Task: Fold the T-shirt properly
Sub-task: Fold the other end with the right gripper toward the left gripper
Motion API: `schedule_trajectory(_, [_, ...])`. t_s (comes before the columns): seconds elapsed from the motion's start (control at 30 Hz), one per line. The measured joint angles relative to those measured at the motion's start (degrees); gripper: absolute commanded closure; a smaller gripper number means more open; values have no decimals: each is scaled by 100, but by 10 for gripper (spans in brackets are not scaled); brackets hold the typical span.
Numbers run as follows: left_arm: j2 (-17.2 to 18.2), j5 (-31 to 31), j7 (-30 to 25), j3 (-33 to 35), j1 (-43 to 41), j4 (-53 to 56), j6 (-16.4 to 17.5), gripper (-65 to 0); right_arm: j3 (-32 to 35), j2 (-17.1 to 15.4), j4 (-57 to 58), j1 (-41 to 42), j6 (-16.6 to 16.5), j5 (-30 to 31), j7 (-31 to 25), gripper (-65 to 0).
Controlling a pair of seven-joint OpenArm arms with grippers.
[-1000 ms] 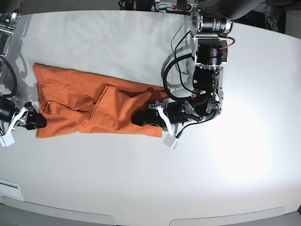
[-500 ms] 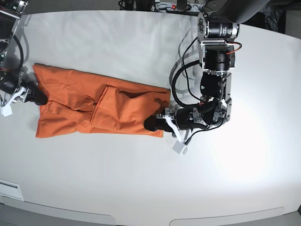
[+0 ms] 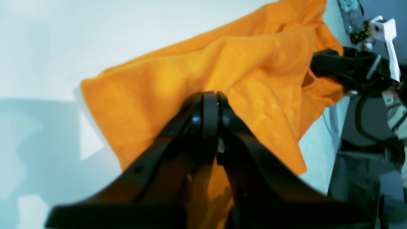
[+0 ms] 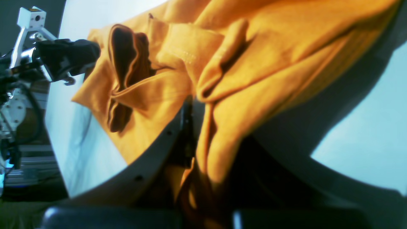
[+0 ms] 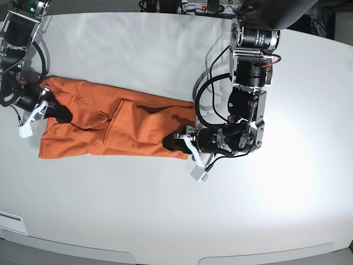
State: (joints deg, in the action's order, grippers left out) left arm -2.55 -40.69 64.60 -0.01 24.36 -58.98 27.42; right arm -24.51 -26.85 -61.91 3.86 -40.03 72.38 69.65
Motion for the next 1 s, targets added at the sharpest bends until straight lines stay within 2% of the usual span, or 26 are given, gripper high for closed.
schedule_trajectory(0.13, [7,-560,634,7,129,55,258,0,9,-339,-468,59,37,-271,96,0])
schedule_trajectory(0.27, [4,-1222,984,42,240,92,621,0,9,-693,-1062,103,35,-885,4,0])
schedule_trajectory(0.47, [7,-1449,1091,37,616,85,673,0,9,-857,-1930,61,44,-977,-9,0])
schedule_trajectory(0.57, [37,-1432,1331,37,614,90,695,0,11,-841,-2555,48,225,-962,-11,0])
schedule_trajectory(0.73, [203,-1252,1263,37,601,90,697,0,13,-595,-3711,31,273,-852,-4,0])
schedule_trajectory(0.9, [223,-894,1147,37,431,90,697,0,63,7,-4162,-28,144,-485,-9,0])
schedule_trajectory(1.0, [205,-894,1108,37,269,90,697,0,284,382,-4164,-70,144,-522,90,0])
